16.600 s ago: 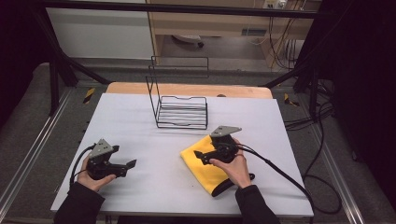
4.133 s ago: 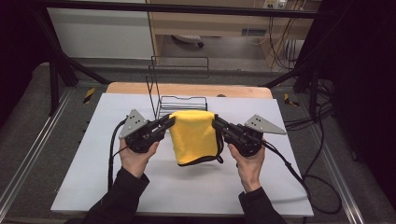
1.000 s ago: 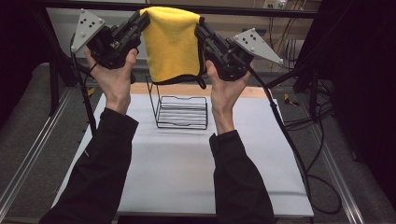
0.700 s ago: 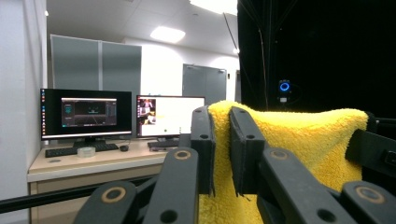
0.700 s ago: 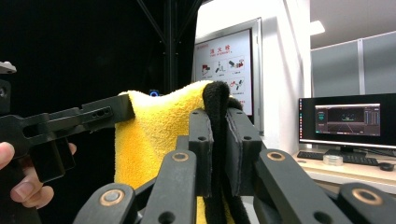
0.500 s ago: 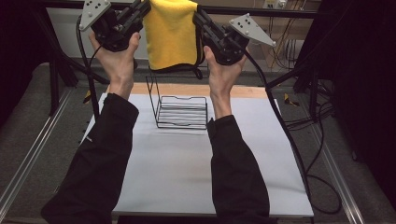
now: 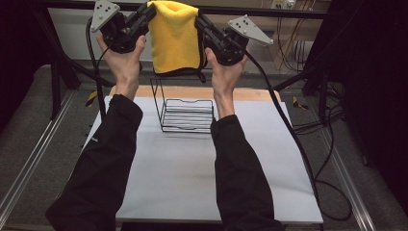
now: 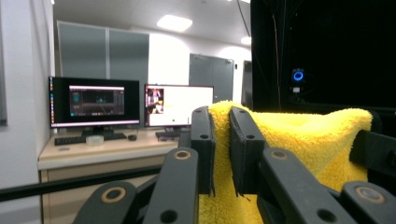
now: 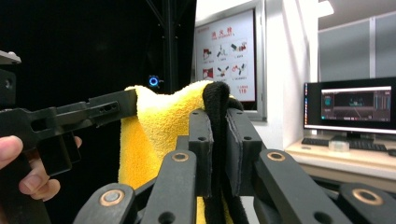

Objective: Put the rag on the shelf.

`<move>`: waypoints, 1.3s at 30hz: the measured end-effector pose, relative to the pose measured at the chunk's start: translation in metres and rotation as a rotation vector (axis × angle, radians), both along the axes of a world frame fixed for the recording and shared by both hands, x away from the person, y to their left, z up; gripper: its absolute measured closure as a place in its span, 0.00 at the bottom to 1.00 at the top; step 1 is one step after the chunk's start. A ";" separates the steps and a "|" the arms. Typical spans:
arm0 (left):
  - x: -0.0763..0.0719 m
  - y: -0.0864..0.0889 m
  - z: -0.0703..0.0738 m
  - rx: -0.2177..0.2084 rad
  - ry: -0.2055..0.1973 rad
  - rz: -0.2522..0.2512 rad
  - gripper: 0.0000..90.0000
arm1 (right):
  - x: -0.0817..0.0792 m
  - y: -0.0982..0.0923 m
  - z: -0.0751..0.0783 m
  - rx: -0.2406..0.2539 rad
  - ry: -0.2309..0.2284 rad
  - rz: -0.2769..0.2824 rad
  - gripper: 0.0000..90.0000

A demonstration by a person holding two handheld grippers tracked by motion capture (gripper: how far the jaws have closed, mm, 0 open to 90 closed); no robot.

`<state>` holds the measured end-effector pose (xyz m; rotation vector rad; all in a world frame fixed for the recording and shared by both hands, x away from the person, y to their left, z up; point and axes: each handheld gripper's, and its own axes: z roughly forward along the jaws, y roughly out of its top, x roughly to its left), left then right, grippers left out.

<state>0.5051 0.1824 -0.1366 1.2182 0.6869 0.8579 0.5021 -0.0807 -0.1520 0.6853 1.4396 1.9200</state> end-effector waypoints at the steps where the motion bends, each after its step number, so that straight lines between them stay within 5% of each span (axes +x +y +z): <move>1: 0.001 0.000 -0.003 0.008 0.004 -0.001 0.90 | 0.001 0.000 -0.003 0.002 0.006 -0.001 0.91; 26: 0.019 -0.007 -0.044 0.084 0.074 -0.037 0.90 | 0.006 -0.008 -0.050 -0.034 0.101 -0.021 0.91; 39: 0.000 0.002 -0.063 0.126 0.080 -0.074 0.89 | -0.002 -0.013 -0.064 -0.065 0.142 -0.004 0.90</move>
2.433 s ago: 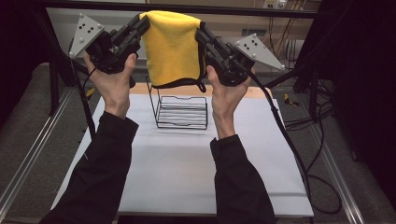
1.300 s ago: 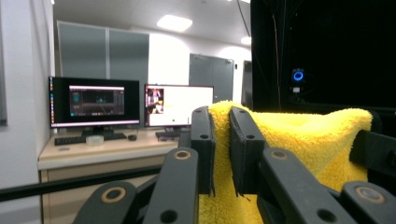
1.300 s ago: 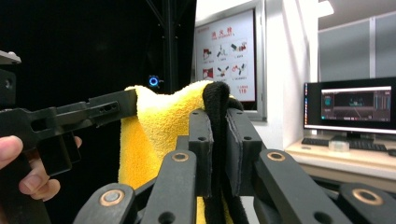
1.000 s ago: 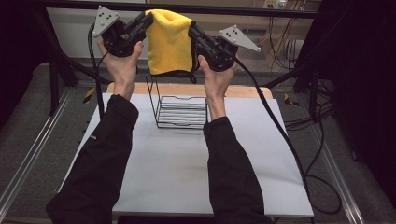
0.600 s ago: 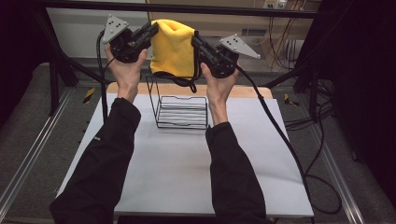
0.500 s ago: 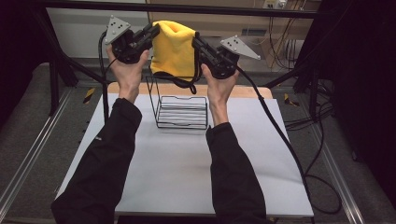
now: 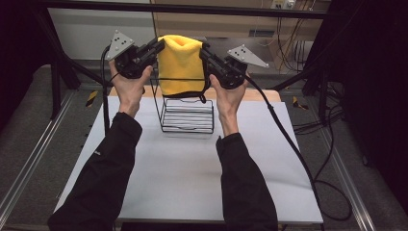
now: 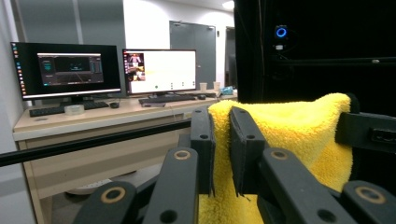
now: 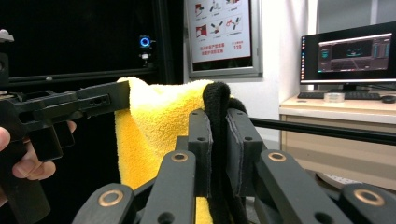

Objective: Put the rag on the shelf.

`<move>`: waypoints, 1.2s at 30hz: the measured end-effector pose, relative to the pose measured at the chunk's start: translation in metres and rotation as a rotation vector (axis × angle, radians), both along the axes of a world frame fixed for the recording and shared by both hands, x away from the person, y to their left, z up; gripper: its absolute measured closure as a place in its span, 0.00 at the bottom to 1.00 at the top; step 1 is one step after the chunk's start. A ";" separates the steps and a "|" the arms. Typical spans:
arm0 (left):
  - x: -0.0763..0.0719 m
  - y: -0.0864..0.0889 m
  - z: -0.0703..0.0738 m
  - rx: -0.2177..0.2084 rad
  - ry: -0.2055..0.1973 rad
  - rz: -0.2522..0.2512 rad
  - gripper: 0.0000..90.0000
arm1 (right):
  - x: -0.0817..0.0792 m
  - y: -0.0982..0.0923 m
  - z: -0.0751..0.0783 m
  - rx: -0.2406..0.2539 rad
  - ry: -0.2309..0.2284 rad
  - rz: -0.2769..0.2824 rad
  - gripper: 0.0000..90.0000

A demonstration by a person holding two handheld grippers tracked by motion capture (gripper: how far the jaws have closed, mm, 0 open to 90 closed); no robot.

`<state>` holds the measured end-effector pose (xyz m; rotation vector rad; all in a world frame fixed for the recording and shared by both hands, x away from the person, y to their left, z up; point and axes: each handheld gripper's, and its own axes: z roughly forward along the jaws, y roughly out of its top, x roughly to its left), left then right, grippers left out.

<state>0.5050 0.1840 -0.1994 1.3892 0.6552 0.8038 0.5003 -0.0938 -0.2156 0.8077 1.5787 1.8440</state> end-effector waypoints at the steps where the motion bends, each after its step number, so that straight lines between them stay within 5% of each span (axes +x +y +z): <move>1: -0.001 0.000 -0.001 0.004 0.003 -0.003 0.89 | -0.001 0.000 -0.001 0.002 0.005 0.004 0.90; 13: -0.010 0.004 -0.012 0.027 0.022 -0.038 0.89 | -0.010 -0.004 -0.013 -0.025 0.028 0.008 0.89; 19: -0.023 0.006 -0.012 0.068 0.007 -0.060 0.89 | -0.018 -0.006 -0.014 -0.068 0.030 0.007 0.89; 36: -0.043 0.011 -0.029 0.130 0.050 -0.089 0.88 | -0.034 -0.008 -0.024 -0.177 0.014 0.022 0.89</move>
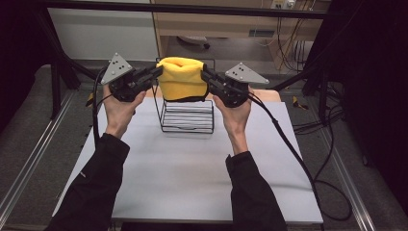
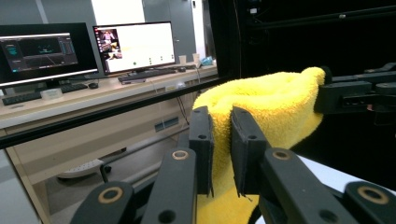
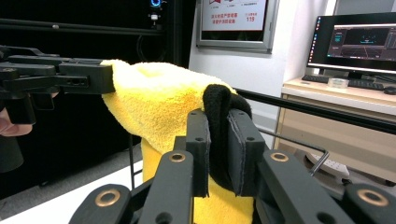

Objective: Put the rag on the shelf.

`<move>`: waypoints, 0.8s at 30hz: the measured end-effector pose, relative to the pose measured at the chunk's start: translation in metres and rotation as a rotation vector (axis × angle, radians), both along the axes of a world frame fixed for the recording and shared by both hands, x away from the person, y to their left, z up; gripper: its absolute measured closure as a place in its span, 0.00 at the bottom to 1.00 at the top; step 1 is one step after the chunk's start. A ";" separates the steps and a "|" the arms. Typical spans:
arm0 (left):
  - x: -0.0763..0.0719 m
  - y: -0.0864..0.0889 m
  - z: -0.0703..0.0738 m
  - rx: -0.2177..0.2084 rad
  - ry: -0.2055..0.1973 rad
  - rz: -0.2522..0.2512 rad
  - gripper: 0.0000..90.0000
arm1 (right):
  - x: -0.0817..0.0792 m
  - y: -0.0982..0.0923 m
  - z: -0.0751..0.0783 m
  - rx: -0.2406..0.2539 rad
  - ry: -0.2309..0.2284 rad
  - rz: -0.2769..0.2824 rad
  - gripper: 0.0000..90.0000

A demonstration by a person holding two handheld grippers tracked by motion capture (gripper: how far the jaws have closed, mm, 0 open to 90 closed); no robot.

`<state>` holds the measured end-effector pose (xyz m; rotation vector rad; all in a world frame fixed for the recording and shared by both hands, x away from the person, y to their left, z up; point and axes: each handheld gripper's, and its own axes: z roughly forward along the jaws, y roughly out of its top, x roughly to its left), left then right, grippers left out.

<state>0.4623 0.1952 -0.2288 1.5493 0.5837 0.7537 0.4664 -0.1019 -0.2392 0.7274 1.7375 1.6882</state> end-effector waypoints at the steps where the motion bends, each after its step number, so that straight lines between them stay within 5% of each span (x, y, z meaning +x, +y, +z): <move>1: -0.001 0.000 -0.002 0.002 -0.002 0.001 0.88 | -0.001 0.000 -0.002 -0.003 0.000 0.001 0.89; 13: -0.016 -0.005 -0.031 0.003 -0.002 -0.003 0.88 | -0.011 0.003 -0.027 -0.013 0.002 0.016 0.91; 21: -0.019 -0.001 -0.033 0.011 0.086 -0.018 0.79 | -0.011 0.001 -0.033 -0.054 0.030 0.032 0.90; 24: -0.022 0.006 -0.014 0.006 0.144 -0.017 0.72 | -0.011 -0.001 -0.032 -0.058 0.040 0.035 0.90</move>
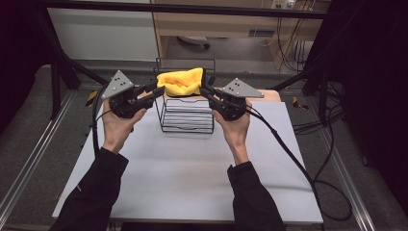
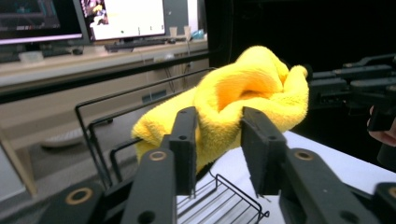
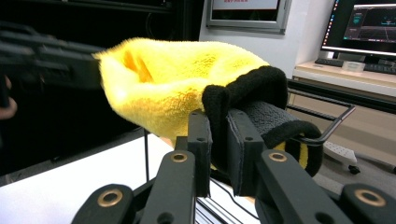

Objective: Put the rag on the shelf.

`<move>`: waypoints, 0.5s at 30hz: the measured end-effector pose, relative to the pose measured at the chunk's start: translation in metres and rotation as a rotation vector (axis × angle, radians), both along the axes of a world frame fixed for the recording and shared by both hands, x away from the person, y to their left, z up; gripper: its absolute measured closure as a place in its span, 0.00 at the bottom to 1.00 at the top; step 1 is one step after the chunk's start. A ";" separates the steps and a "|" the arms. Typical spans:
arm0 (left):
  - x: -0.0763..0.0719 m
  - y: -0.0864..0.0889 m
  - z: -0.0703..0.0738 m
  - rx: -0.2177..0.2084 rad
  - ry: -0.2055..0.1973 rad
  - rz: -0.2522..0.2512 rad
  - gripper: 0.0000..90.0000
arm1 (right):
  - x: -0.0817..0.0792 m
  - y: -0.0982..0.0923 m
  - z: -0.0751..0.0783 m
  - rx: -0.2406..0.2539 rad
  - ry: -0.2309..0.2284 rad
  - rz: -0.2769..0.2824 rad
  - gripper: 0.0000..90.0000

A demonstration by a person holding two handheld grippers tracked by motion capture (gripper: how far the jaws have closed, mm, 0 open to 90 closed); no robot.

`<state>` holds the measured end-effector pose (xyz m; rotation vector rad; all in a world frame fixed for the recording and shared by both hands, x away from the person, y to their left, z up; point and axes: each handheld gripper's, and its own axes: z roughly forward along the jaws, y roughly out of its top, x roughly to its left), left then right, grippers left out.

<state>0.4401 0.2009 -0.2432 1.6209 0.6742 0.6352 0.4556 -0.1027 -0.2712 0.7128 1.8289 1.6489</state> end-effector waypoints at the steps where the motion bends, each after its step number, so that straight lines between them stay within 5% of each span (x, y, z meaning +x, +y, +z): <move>1: -0.001 0.002 0.005 -0.007 0.007 0.000 0.71 | 0.000 0.000 0.000 -0.001 0.001 0.001 0.90; 6: 0.001 0.008 0.027 -0.055 0.012 0.034 0.75 | -0.001 -0.001 0.000 -0.024 -0.001 0.004 0.90; 11: 0.014 0.001 0.025 -0.044 0.143 0.019 0.91 | 0.000 -0.002 -0.001 -0.036 -0.001 0.010 0.89; 15: 0.015 -0.008 0.015 -0.003 0.182 -0.011 1.00 | 0.000 -0.002 -0.001 -0.042 0.005 0.009 0.86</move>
